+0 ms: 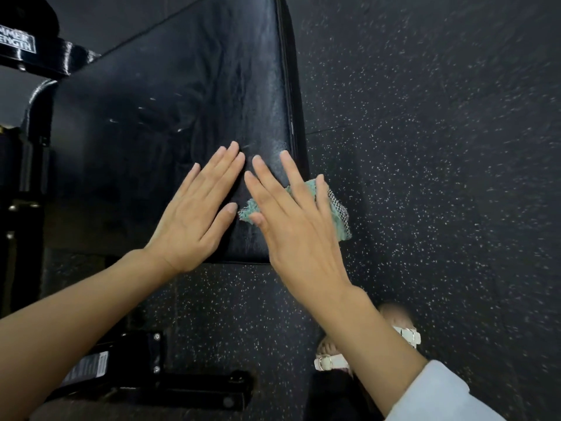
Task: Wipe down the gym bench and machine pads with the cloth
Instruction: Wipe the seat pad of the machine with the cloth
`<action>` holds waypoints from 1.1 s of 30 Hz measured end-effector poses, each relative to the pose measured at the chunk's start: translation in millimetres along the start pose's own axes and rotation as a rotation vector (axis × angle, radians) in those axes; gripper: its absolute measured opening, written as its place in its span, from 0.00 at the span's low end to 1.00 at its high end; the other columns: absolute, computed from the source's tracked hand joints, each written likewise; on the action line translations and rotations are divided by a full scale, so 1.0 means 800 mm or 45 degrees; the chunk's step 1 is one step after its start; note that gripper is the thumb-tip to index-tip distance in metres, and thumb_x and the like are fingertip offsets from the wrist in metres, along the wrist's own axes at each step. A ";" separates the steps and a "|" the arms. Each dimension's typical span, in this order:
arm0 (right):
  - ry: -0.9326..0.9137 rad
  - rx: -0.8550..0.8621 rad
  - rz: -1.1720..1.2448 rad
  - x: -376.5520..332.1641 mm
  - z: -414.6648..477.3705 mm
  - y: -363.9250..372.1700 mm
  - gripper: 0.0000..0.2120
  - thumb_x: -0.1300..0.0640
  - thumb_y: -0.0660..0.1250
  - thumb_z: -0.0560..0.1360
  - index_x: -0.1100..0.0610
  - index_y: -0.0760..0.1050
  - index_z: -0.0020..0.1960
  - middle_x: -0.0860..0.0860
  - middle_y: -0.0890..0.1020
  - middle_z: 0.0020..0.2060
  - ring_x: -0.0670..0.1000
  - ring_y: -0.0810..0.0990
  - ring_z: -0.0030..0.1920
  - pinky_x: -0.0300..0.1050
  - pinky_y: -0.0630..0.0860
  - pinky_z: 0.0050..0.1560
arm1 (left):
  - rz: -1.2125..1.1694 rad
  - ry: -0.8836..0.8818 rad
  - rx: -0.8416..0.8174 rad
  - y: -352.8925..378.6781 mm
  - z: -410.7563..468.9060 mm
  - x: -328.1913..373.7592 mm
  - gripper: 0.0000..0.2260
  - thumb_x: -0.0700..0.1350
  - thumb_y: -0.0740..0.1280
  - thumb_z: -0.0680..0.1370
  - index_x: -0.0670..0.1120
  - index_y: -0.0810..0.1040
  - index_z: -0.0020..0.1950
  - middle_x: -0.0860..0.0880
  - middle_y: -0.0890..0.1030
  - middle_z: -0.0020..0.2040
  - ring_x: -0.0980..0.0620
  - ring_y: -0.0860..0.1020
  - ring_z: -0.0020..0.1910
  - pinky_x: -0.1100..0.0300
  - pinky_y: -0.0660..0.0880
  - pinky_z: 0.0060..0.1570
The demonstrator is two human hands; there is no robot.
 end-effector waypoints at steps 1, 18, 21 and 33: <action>-0.021 -0.012 -0.091 -0.004 0.003 0.003 0.24 0.50 0.49 0.83 0.55 0.68 0.75 0.48 0.66 0.76 0.54 0.56 0.79 0.66 0.54 0.75 | 0.016 -0.044 0.000 -0.002 -0.009 -0.010 0.26 0.51 0.50 0.84 0.46 0.50 0.81 0.52 0.48 0.82 0.54 0.47 0.80 0.51 0.46 0.79; -0.185 -0.248 -0.357 -0.051 0.022 -0.005 0.25 0.52 0.49 0.82 0.58 0.65 0.76 0.52 0.67 0.76 0.52 0.59 0.78 0.61 0.51 0.77 | -0.287 -0.479 0.285 0.000 -0.038 0.012 0.27 0.50 0.47 0.82 0.46 0.51 0.81 0.53 0.49 0.81 0.60 0.45 0.79 0.60 0.40 0.77; -0.202 -0.274 -0.348 -0.040 0.030 -0.025 0.25 0.54 0.47 0.82 0.58 0.65 0.76 0.51 0.66 0.76 0.51 0.58 0.78 0.63 0.55 0.76 | -0.394 -0.579 0.373 -0.003 -0.036 0.053 0.27 0.50 0.46 0.82 0.46 0.51 0.81 0.52 0.49 0.81 0.60 0.45 0.79 0.63 0.38 0.76; -0.642 -0.589 -0.250 0.026 0.104 -0.053 0.23 0.54 0.50 0.82 0.56 0.66 0.75 0.50 0.66 0.76 0.51 0.59 0.78 0.63 0.56 0.75 | -0.289 -1.084 0.488 0.033 0.017 0.165 0.25 0.50 0.46 0.84 0.42 0.57 0.80 0.47 0.53 0.81 0.52 0.47 0.80 0.52 0.41 0.77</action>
Point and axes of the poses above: each hand's wrist, its own z-axis towards the middle knuckle, its own y-axis out of the palm, x = y × z, the point moved 3 cm from there along z, towards the middle knuckle
